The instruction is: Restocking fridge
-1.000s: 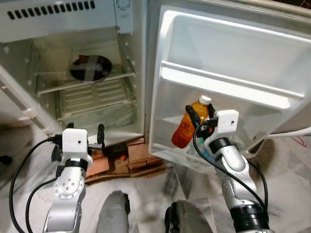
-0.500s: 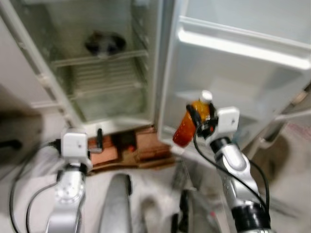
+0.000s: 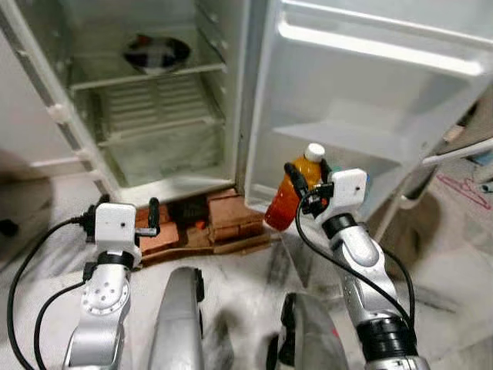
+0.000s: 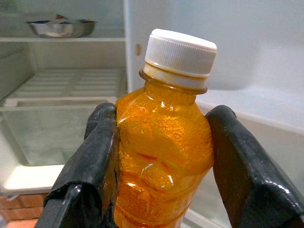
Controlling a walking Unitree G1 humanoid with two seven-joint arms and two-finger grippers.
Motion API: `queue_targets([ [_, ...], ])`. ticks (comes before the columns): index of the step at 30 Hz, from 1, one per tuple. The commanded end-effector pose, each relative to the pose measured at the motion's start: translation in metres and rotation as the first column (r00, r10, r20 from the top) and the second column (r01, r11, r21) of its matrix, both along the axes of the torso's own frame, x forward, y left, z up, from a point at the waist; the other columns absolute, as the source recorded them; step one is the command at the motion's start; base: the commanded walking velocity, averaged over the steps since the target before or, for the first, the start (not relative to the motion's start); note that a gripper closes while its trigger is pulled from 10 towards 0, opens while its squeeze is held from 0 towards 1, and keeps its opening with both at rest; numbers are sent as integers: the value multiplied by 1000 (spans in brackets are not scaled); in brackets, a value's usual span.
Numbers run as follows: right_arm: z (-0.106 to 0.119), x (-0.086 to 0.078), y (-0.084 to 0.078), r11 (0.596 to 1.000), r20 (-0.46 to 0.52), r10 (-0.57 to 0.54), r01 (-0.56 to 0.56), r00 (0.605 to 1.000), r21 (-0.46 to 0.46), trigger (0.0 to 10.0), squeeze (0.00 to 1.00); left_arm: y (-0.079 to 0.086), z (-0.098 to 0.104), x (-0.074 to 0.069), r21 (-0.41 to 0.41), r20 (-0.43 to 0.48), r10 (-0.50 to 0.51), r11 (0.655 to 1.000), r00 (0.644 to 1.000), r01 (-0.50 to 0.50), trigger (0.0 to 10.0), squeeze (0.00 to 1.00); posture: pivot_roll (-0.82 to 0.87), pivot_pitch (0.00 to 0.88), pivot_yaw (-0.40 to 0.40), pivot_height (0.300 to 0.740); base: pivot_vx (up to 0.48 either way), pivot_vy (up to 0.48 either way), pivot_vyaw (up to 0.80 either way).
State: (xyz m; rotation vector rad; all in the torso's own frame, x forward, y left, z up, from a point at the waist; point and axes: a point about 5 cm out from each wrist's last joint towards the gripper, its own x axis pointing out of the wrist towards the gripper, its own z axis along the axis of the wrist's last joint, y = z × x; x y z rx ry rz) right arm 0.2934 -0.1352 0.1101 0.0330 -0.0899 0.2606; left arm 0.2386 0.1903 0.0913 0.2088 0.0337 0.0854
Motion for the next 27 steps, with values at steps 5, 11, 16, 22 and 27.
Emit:
queue_targets([
  [5, 7, 3, -1, 1000, 41, -9, 10, 999, -12, 10000, 0, -1, -3, -3, 2, -17, 3, 1000, 1000, -3, 10000, 0, 86, 153, -38, 646, 0, -48, 0],
  [11, 7, 3, 0, 1000, 44, -8, 8, 999, -14, 10000, 0, -1, -2, -3, -15, -8, 5, 1000, 1000, -5, 10000, 0, 87, 155, -39, 646, 0, 0, 0],
  [16, 7, 3, 1, 1000, 44, 0, 1, 999, -11, 10000, 0, 0, -2, -3, -6, -11, 15, 1000, 1000, -15, 10000, 0, 88, 155, -37, 646, 0, 0, 0],
  [22, 10, 1, 5, 999, 64, 43, -42, 997, -14, 10000, 0, -1, -1, -4, -8, -3, -8, 1000, 1000, 8, 10000, 0, 87, 157, -39, 646, 0, 0, 0],
  [27, 10, 1, 6, 999, 67, 49, -48, 997, -16, 10000, 0, -1, -2, -5, -15, -5, -5, 1000, 1000, 5, 10000, 0, 87, 160, -41, 646, 215, 0, 0],
])
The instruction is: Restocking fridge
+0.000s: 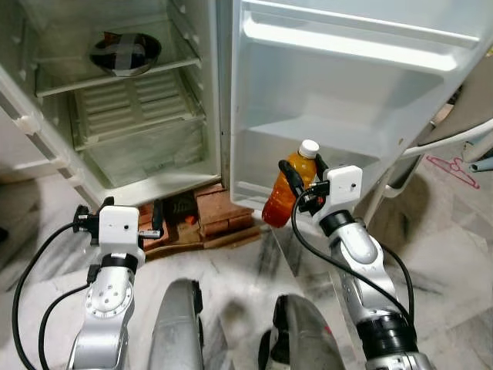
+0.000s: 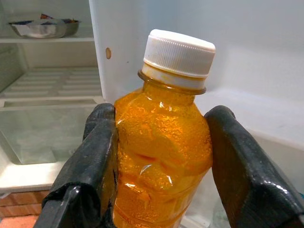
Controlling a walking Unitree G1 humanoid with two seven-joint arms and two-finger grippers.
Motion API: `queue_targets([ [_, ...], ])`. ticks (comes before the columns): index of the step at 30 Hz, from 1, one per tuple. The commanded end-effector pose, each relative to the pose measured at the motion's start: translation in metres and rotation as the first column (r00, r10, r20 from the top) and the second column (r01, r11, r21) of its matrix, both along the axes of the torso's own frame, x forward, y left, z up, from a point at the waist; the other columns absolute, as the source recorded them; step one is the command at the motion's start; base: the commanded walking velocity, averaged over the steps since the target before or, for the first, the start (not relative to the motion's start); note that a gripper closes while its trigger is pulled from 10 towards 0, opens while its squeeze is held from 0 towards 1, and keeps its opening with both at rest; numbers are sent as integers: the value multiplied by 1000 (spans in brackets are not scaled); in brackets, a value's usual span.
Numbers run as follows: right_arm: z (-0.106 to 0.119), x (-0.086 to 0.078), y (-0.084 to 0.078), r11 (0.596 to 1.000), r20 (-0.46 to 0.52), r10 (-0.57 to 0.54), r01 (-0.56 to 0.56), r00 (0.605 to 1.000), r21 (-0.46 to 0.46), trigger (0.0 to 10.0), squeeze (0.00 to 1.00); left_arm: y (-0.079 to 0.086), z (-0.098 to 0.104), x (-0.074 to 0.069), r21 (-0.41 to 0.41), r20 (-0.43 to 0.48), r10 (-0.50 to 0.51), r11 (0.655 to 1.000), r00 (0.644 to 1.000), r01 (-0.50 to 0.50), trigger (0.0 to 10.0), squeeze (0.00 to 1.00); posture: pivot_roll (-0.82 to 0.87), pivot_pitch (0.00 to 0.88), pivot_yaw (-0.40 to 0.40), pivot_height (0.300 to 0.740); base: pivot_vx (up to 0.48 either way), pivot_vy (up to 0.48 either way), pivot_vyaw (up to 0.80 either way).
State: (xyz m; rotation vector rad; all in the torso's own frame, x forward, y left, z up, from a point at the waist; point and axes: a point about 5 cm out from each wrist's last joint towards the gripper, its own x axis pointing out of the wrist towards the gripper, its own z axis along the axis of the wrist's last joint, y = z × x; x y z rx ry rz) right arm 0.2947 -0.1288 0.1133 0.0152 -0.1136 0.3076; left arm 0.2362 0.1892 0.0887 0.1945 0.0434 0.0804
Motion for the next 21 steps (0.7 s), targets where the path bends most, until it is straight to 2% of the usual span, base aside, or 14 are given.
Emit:
queue_targets([
  [1, 7, -1, 0, 1000, 41, 4, -4, 999, 2, 10000, 0, 1, 1, -2, -2, 3, -1, 1000, 1000, 1, 10000, 0, 87, 160, -41, 646, 289, 0, 0],
  [21, 7, 0, 0, 1000, 40, 9, -9, 999, 1, 10000, 0, 1, 0, -3, -10, -2, -2, 1000, 1000, 2, 10000, 0, 88, 164, -39, 646, 277, 0, 0],
])
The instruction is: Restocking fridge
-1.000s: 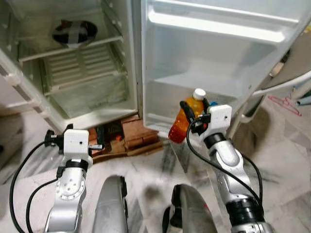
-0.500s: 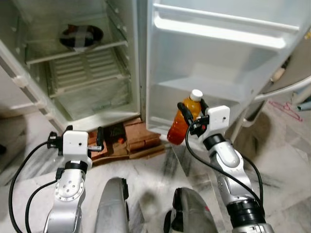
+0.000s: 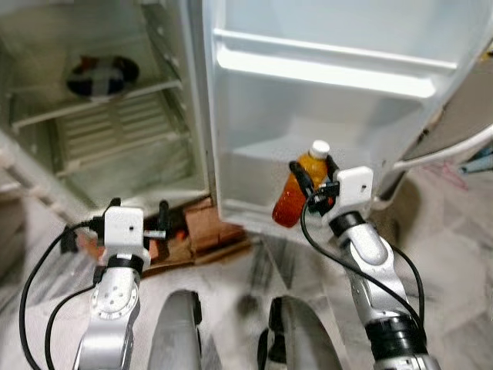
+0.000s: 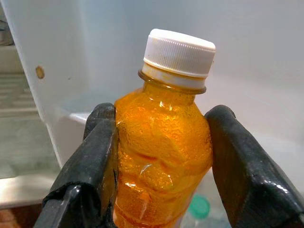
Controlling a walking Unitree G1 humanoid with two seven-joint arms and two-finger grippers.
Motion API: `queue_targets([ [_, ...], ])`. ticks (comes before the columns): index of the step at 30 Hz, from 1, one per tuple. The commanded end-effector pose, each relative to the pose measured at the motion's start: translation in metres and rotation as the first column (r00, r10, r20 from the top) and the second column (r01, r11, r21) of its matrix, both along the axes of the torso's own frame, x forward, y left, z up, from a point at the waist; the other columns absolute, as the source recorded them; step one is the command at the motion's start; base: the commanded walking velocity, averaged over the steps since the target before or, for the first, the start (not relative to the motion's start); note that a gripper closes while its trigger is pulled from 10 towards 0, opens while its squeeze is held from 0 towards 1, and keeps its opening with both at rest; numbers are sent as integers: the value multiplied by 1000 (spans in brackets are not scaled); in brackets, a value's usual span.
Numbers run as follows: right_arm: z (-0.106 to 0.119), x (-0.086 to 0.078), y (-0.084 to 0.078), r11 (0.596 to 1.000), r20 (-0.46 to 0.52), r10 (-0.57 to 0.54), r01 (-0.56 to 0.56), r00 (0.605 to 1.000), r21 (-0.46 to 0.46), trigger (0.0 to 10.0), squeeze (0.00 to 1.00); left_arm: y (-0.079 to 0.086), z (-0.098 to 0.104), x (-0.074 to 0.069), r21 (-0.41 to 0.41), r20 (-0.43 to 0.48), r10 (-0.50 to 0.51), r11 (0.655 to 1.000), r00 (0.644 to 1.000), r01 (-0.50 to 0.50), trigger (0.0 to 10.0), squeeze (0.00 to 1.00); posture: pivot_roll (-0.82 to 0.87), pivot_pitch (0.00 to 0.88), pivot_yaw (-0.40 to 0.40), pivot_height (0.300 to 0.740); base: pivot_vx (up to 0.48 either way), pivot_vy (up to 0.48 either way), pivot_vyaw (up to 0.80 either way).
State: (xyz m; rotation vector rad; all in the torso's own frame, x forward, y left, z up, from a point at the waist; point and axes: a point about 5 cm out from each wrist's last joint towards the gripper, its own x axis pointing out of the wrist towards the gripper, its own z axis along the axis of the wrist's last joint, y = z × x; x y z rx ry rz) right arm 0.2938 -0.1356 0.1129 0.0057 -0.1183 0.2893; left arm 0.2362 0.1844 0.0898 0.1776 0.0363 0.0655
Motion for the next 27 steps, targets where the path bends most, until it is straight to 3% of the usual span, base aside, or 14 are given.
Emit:
queue_targets([
  [1, 7, 1, 7, 1000, 34, 28, -28, 999, 8, 10000, 0, 6, -1, -3, 8, -10, 15, 1000, 1000, -15, 10000, 0, 88, 164, -39, 646, 0, 0, 0],
  [8, 4, 1, 6, 1000, 19, 19, -19, 1000, 17, 10000, 0, 7, 1, -3, 2, 11, 33, 999, 999, -33, 10000, 0, 102, 157, -47, 646, 0, 0, 0],
  [15, 8, 14, 13, 999, 21, 40, -41, 999, 32, 10000, 0, 13, -1, 2, 7, 6, 48, 999, 999, -48, 10000, 0, 119, 112, -41, 646, 0, 0, 0],
  [21, 10, 19, 10, 999, 41, 19, -21, 999, 44, 10000, 0, 13, -6, 9, 13, -6, 33, 999, 999, -33, 10000, 0, 125, 80, -35, 616, 0, 0, 0],
  [27, 8, 16, 13, 999, 47, 23, -25, 999, 46, 10000, 0, 13, -9, 3, 25, -21, 5, 1000, 1000, -4, 10000, 0, 124, 97, -22, 581, 0, 0, 0],
])
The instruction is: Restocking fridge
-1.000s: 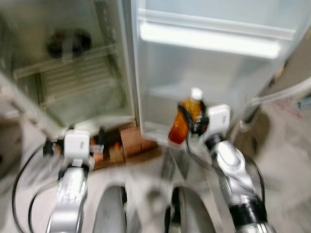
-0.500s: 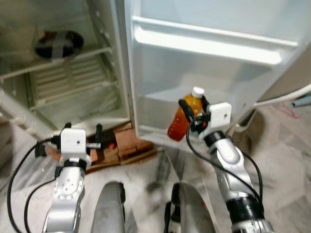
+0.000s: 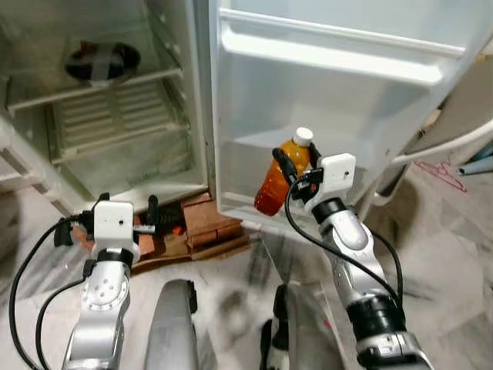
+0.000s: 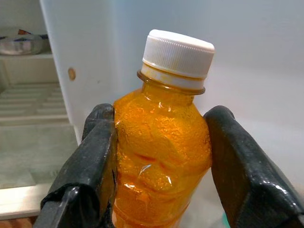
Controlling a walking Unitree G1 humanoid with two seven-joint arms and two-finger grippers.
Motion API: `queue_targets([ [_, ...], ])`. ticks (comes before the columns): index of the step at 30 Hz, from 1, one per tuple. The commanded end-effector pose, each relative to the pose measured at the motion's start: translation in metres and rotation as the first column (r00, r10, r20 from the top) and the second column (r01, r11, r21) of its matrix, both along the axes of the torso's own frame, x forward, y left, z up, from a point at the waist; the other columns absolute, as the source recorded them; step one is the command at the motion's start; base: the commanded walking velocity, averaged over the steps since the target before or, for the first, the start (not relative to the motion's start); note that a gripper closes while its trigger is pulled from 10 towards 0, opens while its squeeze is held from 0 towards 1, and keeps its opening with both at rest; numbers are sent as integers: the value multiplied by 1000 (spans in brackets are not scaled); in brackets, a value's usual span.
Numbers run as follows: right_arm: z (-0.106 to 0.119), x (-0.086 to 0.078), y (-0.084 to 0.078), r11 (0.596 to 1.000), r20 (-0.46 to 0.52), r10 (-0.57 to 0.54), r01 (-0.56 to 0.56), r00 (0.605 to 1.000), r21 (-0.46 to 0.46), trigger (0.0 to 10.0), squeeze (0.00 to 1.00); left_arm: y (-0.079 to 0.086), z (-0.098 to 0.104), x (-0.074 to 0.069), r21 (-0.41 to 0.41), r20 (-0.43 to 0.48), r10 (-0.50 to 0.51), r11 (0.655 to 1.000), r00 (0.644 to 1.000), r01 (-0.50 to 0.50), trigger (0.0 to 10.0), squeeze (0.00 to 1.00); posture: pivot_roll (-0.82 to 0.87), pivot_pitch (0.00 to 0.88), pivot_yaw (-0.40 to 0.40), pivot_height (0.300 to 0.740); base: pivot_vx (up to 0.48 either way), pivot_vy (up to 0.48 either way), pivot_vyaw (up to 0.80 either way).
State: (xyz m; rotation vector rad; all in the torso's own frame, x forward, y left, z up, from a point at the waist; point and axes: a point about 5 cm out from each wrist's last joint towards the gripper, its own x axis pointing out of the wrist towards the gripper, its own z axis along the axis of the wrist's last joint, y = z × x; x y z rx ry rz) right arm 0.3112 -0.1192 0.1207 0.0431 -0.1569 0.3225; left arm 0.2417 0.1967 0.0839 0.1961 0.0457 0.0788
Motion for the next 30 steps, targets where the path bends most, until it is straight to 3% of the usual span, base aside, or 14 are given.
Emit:
queue_targets([
  [1, -2, -2, -3, 1000, 13, -11, 11, 1000, 3, 10000, 0, 0, -2, -4, 10, -13, -17, 1000, 1000, 18, 10000, 0, 123, 102, -22, 571, 0, 0, 0],
  [9, 4, 5, 2, 1000, 31, 27, -26, 999, -15, 10000, 0, -9, 6, -12, 20, 3, -50, 999, 999, 50, 10000, 0, 143, 159, -42, 566, 0, 0, 0],
  [14, 21, 18, 16, 996, 82, 85, -82, 993, -43, 10000, 0, -10, 7, -18, 31, -4, -40, 999, 999, 40, 10000, 0, 132, 224, -55, 566, 0, 0, 0],
  [21, 32, 24, 27, 987, 123, 151, -142, 981, -78, 10000, 0, -14, 11, -21, 43, -16, -48, 998, 999, 49, 10000, 0, 134, 268, -61, 566, 0, 0, 0],
  [30, 54, 35, 38, 968, 196, 235, -211, 952, -137, 10000, 0, -19, 15, -42, 29, -56, -59, 998, 997, 60, 10000, 0, 159, 361, -58, 566, 0, 0, 0],
])
